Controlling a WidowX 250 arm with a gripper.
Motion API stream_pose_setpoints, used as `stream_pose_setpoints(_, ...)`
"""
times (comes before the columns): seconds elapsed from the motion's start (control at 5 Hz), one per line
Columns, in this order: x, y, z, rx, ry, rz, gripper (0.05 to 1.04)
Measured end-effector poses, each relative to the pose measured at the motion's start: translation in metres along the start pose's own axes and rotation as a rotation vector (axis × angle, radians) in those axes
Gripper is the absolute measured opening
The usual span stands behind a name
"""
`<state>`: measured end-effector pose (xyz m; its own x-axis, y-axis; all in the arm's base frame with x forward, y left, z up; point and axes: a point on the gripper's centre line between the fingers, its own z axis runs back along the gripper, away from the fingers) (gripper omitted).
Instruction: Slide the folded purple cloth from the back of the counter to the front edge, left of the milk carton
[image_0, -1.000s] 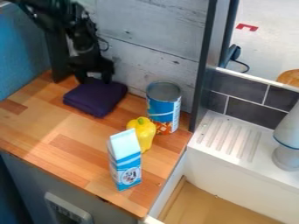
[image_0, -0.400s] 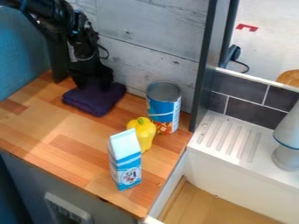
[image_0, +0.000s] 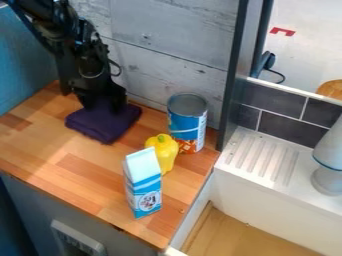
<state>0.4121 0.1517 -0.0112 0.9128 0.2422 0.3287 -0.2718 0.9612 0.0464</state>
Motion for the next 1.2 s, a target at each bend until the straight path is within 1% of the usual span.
stream_pose_setpoints(0.4,-0.034,-0.005,0.01,-0.019,0.004,-0.063,1.0)
stream_pose_setpoints(0.6,-0.052,-0.009,0.016,-0.036,0.014,-0.103,1.0)
stream_pose_setpoints(0.8,-0.068,-0.013,0.023,-0.065,0.031,-0.14,1.0)
stream_pose_setpoints(1.0,-0.088,-0.008,0.031,-0.092,0.053,-0.14,1.0)
stream_pose_setpoints(1.2,-0.101,-0.005,0.034,-0.095,0.057,-0.162,1.0)
